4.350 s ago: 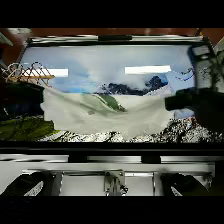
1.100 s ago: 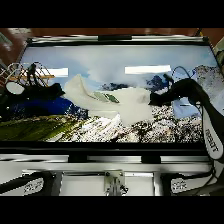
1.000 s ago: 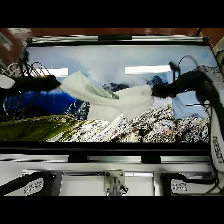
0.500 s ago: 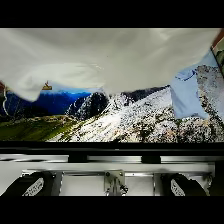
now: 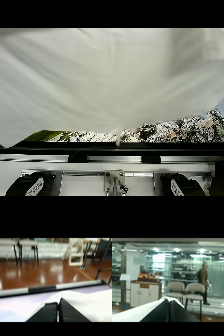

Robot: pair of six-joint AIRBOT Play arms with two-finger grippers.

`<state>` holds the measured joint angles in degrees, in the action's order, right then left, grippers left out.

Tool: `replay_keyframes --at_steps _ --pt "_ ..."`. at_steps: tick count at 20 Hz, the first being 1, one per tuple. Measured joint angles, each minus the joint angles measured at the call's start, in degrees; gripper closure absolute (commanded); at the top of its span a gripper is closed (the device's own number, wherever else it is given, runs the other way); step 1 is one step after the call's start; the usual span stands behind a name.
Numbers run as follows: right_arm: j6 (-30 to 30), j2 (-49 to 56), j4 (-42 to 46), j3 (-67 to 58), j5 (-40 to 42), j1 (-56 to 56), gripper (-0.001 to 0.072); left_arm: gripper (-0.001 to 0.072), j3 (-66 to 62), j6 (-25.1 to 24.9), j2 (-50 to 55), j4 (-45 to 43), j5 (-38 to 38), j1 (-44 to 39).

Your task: Fold the shirts.

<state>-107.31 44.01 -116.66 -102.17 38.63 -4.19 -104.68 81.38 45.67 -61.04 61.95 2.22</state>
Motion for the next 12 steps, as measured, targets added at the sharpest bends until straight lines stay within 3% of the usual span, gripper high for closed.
replay_keyframes --at_steps 6,9,12 --pt "4.7 11.0 10.0 0.0 11.8 0.0 0.0654 0.0674 20.2 4.2 -0.1 -2.1 2.8 -0.1" --pt "5.4 21.1 10.7 0.0 15.5 0.1 0.0654 0.0673 32.8 5.0 1.3 -2.4 -2.2 -0.1" --pt "6.7 32.5 9.1 0.0 13.7 0.1 0.0654 0.0673 40.5 5.3 6.5 -2.5 -12.6 -0.1"
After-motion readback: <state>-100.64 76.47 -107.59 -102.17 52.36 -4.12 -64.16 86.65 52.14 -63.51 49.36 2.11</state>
